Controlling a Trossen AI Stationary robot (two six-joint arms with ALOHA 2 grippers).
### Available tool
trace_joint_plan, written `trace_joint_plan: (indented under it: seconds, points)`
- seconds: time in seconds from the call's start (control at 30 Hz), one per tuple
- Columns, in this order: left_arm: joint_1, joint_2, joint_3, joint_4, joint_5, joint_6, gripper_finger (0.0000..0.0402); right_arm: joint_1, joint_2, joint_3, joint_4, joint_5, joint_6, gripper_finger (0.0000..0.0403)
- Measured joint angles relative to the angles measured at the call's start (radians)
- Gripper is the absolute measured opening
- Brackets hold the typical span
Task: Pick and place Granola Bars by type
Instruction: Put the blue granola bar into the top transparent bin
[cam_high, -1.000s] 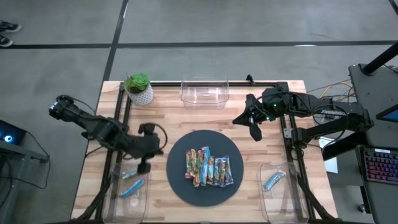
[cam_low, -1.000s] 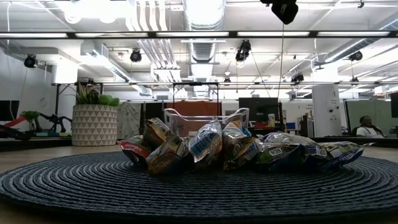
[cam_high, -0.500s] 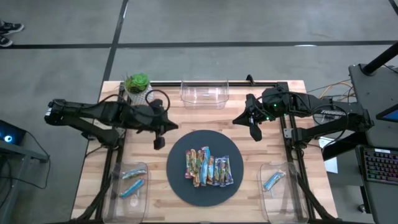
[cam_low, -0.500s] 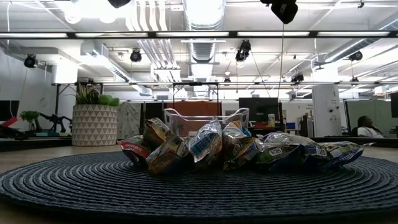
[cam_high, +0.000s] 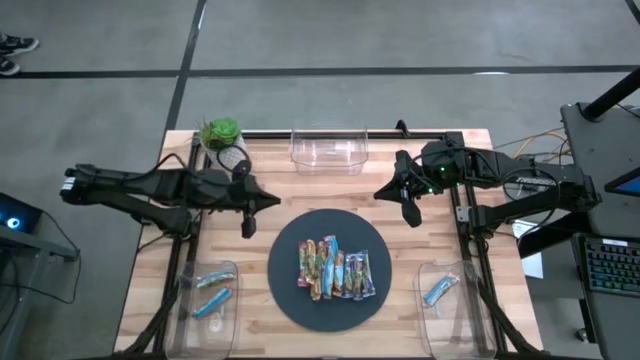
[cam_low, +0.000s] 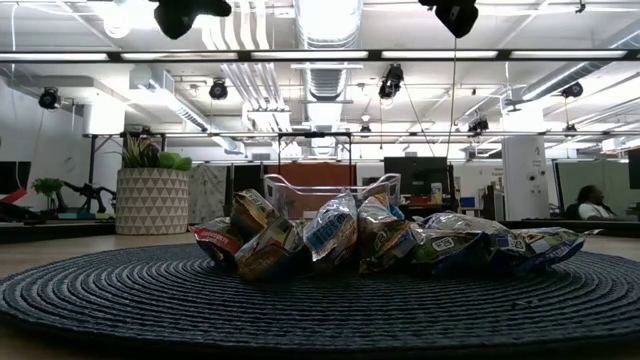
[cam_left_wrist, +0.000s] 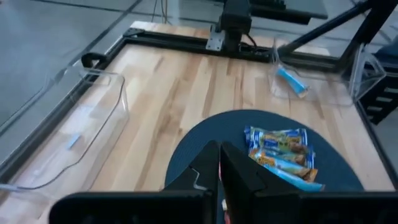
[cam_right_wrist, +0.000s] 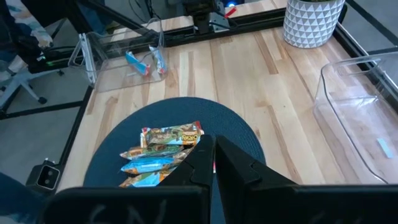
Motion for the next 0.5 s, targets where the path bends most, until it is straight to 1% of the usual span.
trace_joint_plan:
  seconds: [0.17, 0.43, 0.5]
  points:
    - [0.000, -0.040, -0.036, 0.000, 0.000, -0.003, 0.0000, 0.000, 0.006, -0.001, 0.002, 0.003, 0.003, 0.0008]
    - [0.001, -0.069, -0.025, 0.001, 0.000, 0.010, 0.0000, 0.000, 0.016, -0.002, 0.030, 0.011, -0.002, 0.0008]
    - [0.001, -0.070, -0.025, 0.002, 0.000, 0.009, 0.0000, 0.000, 0.016, -0.002, 0.031, 0.029, 0.000, 0.0008]
